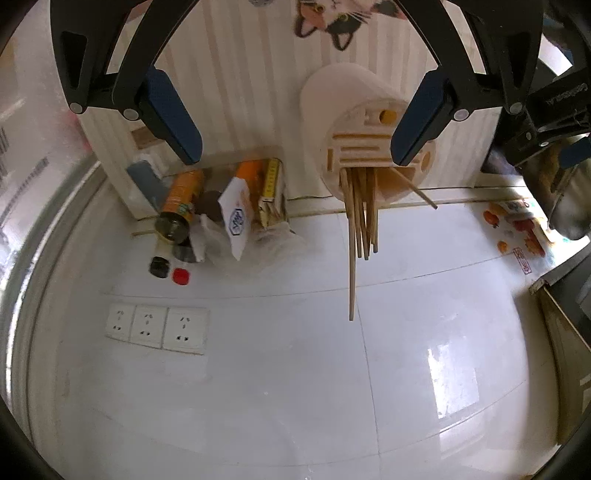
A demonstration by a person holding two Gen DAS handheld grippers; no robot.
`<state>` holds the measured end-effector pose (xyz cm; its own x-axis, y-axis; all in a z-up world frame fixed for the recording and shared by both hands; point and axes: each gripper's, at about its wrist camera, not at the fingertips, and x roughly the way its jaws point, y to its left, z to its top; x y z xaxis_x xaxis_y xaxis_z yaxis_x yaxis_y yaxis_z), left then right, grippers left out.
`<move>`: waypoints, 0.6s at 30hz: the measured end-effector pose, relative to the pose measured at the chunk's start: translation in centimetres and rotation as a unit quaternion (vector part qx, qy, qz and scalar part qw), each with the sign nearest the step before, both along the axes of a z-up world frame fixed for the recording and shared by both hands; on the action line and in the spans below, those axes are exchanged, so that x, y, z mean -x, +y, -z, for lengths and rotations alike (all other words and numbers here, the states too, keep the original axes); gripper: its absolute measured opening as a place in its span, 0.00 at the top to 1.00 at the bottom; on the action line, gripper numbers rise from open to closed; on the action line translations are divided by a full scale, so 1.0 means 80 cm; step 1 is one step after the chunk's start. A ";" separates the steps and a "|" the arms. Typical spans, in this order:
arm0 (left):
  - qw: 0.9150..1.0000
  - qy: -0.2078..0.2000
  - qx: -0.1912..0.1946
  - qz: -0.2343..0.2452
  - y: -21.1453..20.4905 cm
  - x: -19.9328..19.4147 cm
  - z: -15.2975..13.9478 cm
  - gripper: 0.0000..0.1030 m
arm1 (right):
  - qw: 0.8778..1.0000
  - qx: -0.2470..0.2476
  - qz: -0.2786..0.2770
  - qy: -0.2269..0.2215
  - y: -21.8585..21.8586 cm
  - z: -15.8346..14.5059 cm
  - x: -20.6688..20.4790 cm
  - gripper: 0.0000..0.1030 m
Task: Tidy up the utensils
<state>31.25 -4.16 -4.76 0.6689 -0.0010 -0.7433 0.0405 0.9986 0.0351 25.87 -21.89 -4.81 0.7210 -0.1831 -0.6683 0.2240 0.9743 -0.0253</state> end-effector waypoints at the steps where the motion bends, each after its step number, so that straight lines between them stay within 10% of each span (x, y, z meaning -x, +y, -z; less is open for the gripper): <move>1: 1.000 -0.004 -0.003 0.001 0.000 0.007 -0.003 0.00 | 1.000 0.006 0.004 -0.001 0.001 -0.004 0.004 0.00; 18: 0.997 -0.074 0.021 -0.003 -0.003 0.184 -0.094 0.00 | 0.998 0.016 -0.001 -0.062 0.009 -0.101 0.176 0.00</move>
